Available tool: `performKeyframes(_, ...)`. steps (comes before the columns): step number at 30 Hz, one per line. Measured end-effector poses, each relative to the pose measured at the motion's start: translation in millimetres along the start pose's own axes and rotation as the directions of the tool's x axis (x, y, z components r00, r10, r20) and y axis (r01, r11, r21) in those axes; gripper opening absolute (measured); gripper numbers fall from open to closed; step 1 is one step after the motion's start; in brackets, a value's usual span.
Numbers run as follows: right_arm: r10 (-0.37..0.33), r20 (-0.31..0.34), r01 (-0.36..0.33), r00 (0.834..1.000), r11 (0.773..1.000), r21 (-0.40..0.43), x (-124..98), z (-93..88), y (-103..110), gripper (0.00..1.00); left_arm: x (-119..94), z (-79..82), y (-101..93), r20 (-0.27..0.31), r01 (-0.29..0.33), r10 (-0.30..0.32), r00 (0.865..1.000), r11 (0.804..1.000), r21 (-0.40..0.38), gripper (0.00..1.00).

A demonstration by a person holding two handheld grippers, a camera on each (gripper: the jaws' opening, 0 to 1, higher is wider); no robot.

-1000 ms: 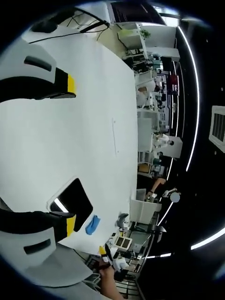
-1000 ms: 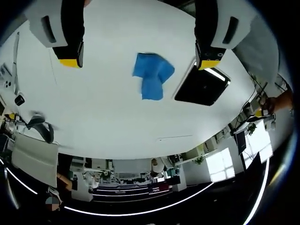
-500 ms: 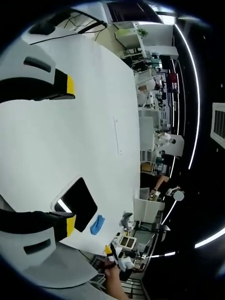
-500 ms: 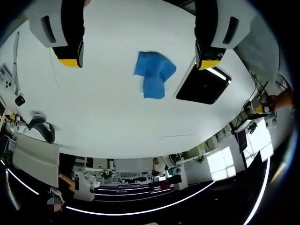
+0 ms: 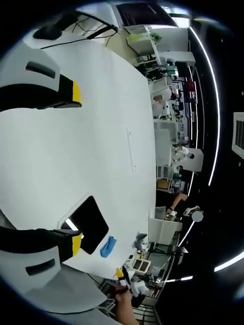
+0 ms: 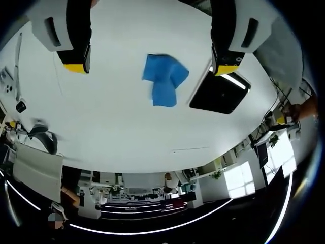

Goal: Wipe the mirror surface with the cleaning cloth until all visible marks leave the cleaned area.

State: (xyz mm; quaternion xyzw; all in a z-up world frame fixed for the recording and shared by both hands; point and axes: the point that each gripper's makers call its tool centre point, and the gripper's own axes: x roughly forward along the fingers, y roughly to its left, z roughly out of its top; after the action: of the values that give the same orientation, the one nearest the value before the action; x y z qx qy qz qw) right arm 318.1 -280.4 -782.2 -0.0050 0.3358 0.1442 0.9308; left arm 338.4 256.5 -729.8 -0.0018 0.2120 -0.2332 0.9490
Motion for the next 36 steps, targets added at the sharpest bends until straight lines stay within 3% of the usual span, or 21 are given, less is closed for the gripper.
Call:
performKeyframes(12, -0.026, 0.03, 0.026, 0.999, 1.0, -0.013, 8.0, 33.2, 7.2, 0.93, -1.7, -6.2, 1.4, 0.001, -0.011, 0.011, 1.0, 1.0, -0.011, 0.99)
performKeyframes(18, -0.049, 0.01, 0.049, 0.999, 0.999, -0.012, 28.2, 25.7, 10.5, 0.83, -3.8, -12.2, 0.9, -0.008, -0.016, 0.016, 1.0, 1.0, -0.016, 0.99)
performKeyframes(22, -0.032, -0.033, 0.033, 0.999, 0.999, 0.021, 43.2, 10.6, 21.6, 0.81, -2.6, -12.9, -0.7, -0.003, -0.015, 0.015, 1.0, 1.0, -0.019, 0.99)
performKeyframes(31, -0.064, -0.116, 0.071, 0.991, 0.995, 0.062, 65.2, -18.5, 21.1, 0.6, 3.4, -10.7, 1.8, 0.004, -0.019, 0.019, 1.0, 1.0, -0.013, 0.99)
performKeyframes(36, -0.074, -0.138, 0.085, 0.988, 0.994, 0.075, 73.1, -24.9, 21.6, 0.47, 2.8, -13.1, 5.0, 0.004, -0.033, 0.033, 0.999, 0.999, -0.021, 0.99)
